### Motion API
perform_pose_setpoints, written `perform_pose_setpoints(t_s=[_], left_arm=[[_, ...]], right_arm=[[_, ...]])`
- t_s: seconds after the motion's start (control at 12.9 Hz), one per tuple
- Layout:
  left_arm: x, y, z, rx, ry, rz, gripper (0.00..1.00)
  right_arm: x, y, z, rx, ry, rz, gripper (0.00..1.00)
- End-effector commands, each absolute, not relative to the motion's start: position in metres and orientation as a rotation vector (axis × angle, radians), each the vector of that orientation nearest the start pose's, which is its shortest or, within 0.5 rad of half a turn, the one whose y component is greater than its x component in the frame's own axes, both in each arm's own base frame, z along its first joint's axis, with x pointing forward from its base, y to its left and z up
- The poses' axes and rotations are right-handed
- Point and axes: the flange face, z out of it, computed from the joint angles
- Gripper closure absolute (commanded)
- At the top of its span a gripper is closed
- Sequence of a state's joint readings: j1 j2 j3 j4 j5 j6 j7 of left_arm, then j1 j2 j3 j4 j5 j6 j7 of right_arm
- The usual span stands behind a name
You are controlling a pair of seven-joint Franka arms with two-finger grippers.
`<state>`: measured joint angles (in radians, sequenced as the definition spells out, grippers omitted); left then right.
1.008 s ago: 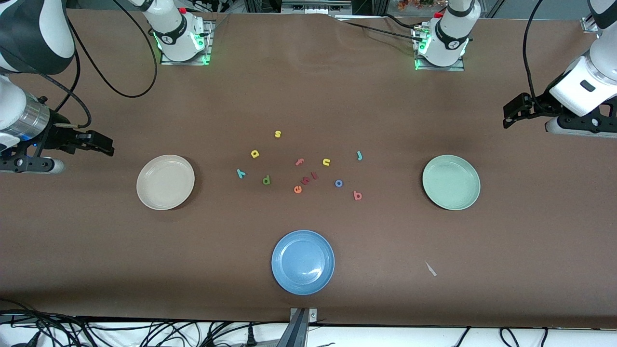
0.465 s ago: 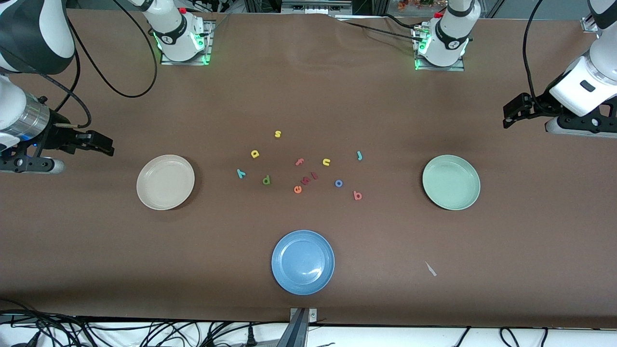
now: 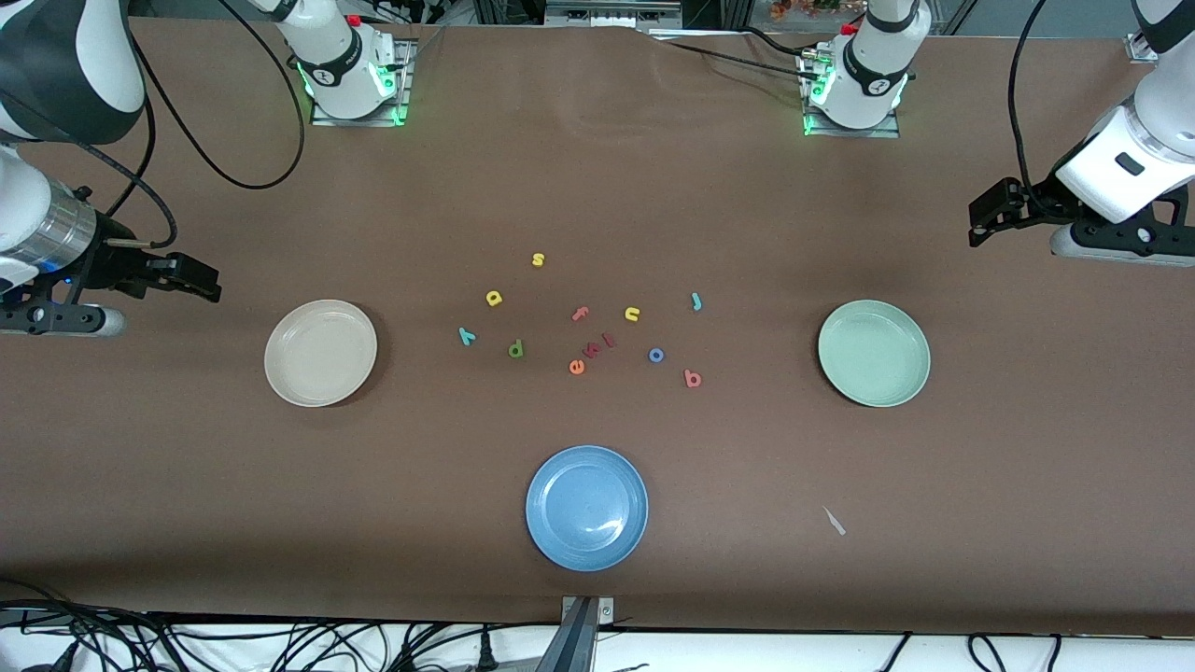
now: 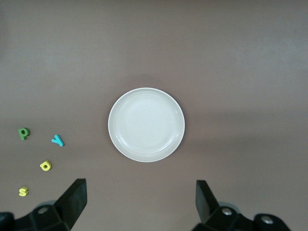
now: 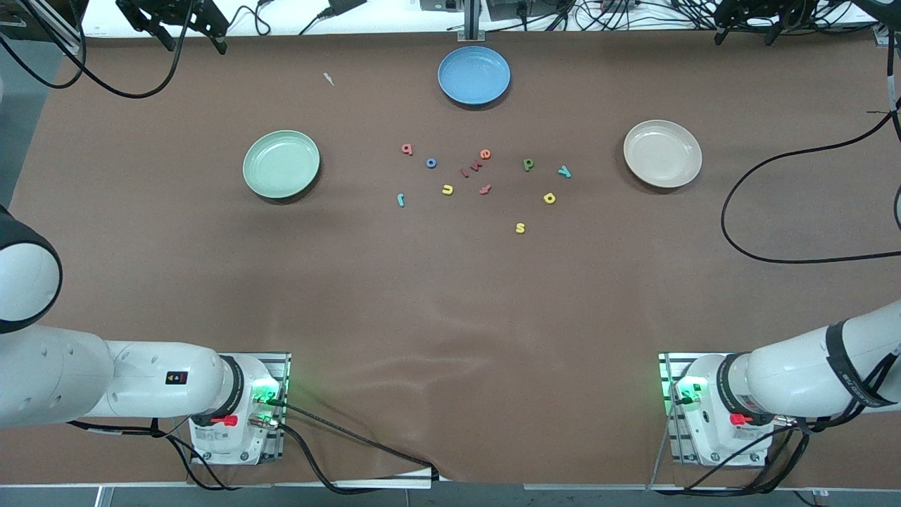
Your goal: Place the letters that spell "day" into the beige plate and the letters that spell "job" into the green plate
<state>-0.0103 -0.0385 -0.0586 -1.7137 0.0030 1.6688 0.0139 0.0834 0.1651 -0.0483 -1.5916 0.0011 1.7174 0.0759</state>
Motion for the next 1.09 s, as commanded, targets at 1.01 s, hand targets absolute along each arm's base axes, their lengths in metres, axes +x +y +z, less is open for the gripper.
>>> perform_pose_setpoints(t_s=[1.01], left_arm=[[0.5512, -0.0373, 0.5851, -3.151, 0.151, 0.056, 0.0]], right_arm=[[0.6053, 0.0227, 0.534, -3.163, 0.047, 0.047, 0.0]])
